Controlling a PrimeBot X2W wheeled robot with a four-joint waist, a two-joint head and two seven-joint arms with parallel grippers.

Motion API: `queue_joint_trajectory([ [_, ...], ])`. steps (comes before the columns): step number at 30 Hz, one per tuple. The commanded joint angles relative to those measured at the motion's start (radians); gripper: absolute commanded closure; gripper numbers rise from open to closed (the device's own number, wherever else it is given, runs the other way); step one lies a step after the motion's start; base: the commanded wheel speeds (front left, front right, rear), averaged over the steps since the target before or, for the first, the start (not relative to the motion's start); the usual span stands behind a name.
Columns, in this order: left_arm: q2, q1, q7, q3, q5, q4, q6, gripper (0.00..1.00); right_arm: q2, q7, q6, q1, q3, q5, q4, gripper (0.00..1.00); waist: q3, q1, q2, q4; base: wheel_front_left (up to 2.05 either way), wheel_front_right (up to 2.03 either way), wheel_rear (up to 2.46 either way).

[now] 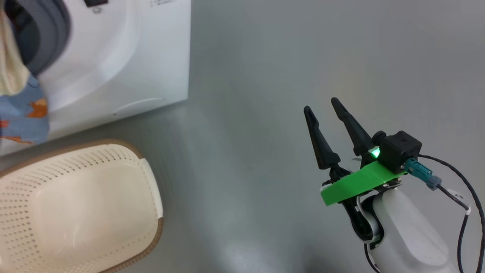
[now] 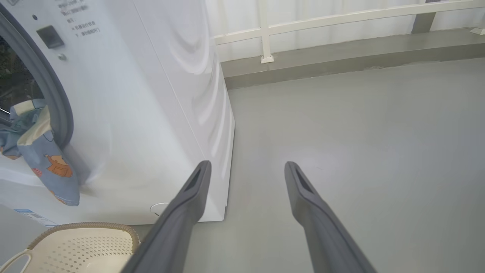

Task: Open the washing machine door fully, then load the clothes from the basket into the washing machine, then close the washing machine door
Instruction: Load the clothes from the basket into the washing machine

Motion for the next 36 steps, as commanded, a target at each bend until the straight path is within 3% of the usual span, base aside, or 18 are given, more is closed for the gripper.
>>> queue_joint_trajectory([
  [1,0.041,0.042,-0.02,0.008,-0.012,-0.034,-0.002,0.0,-0.011,-0.008,0.007,0.03,0.021,0.012,-0.01,0.0,-0.086,0.0001,0.0,0.032,0.0,0.0,0.0],
  [10,-0.014,0.254,-0.033,0.036,0.004,-0.141,-0.002,0.0,-0.052,-0.008,0.007,0.064,0.026,0.047,0.024,0.0,-0.23,0.0001,0.0,0.083,0.0,0.0,0.0],
  [21,-0.107,0.561,-0.034,0.18,0.121,-0.32,0.013,0.0,-0.106,-0.008,0.007,0.128,0.024,0.091,0.048,0.0,-0.388,0.0001,0.0,0.14,0.0,0.0,0.0],
  [36,-0.227,0.894,-0.034,0.33,0.247,-0.537,0.023,0.0,-0.146,-0.008,0.007,0.195,0.025,0.12,0.05,0.0,-0.505,0.0001,0.0,0.194,0.0,0.0,0.0],
])
